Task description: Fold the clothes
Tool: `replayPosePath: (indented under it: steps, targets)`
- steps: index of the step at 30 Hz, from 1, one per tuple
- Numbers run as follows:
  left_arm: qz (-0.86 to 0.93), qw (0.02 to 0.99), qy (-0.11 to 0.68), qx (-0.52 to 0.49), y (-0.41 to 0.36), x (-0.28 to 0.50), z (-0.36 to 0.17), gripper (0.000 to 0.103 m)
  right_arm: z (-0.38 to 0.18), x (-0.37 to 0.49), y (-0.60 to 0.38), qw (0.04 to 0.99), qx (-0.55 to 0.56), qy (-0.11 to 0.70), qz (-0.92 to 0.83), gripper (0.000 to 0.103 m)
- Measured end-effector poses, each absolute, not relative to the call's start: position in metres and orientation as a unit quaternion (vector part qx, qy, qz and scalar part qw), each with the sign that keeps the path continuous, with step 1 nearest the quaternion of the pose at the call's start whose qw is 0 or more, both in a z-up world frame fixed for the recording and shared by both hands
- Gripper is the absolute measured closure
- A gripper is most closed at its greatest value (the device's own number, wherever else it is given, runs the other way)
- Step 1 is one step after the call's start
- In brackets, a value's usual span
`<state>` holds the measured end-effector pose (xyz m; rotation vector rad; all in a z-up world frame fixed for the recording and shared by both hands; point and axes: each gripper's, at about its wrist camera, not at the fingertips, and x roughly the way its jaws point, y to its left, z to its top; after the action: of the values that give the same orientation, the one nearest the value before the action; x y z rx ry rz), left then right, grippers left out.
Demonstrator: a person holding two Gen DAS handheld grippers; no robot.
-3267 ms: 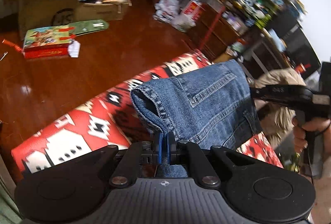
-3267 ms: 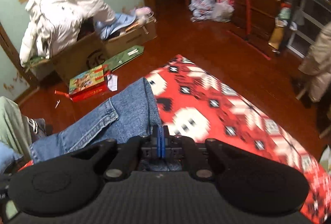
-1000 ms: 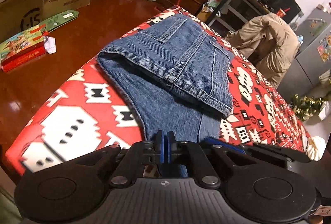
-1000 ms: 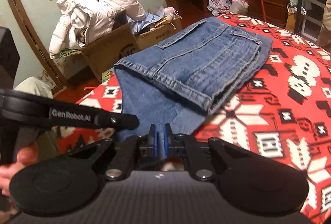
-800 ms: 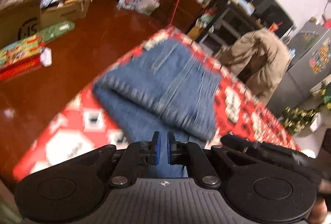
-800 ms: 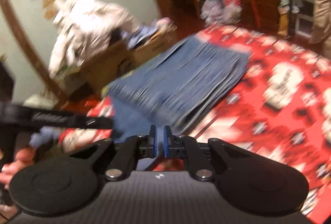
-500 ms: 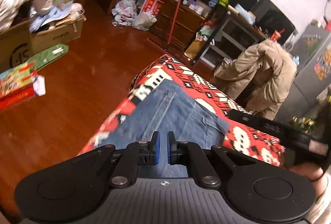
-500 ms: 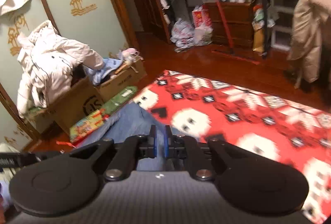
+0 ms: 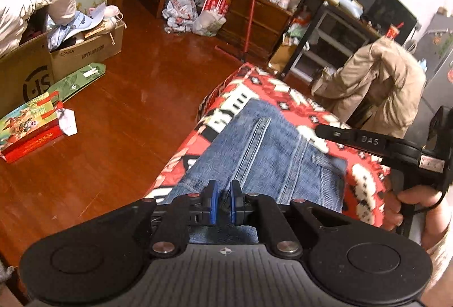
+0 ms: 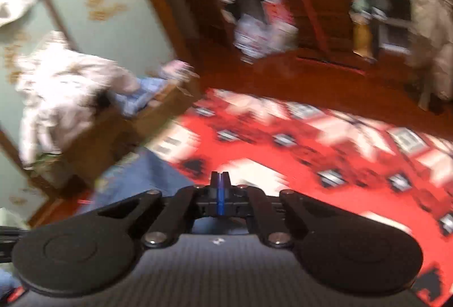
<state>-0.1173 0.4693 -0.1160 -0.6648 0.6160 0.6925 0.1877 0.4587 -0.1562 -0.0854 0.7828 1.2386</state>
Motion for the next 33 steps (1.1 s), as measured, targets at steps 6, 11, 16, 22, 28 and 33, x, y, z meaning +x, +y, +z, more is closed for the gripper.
replayPosePath:
  steps: [6,11,16,22,28,33]
  targets:
    - [0.340,0.834,0.310,-0.305,0.471,-0.118,-0.124,0.098,-0.175,0.179,0.500,0.732,-0.098,0.374,0.562,0.103]
    - [0.333,0.838,0.290,-0.321,0.464,-0.138,-0.118,0.096,-0.160,0.187,0.485,0.738,-0.068,0.352,0.572,0.103]
    - [0.337,0.832,0.291,-0.330,0.460,-0.141,-0.127,0.096,-0.145,0.145,0.516,0.685,-0.102,0.324,0.644,0.103]
    - [0.324,0.834,0.279,-0.348,0.455,-0.166,-0.135,0.100,-0.187,0.164,0.537,0.729,-0.121,0.356,0.572,0.103]
    - [0.334,0.835,0.267,-0.345,0.444,-0.186,-0.117,0.100,-0.159,0.151,0.527,0.738,-0.113,0.317,0.585,0.103]
    - [0.343,0.835,0.257,-0.346,0.453,-0.188,-0.123,0.098,-0.148,0.104,0.532,0.670,-0.137,0.320,0.656,0.102]
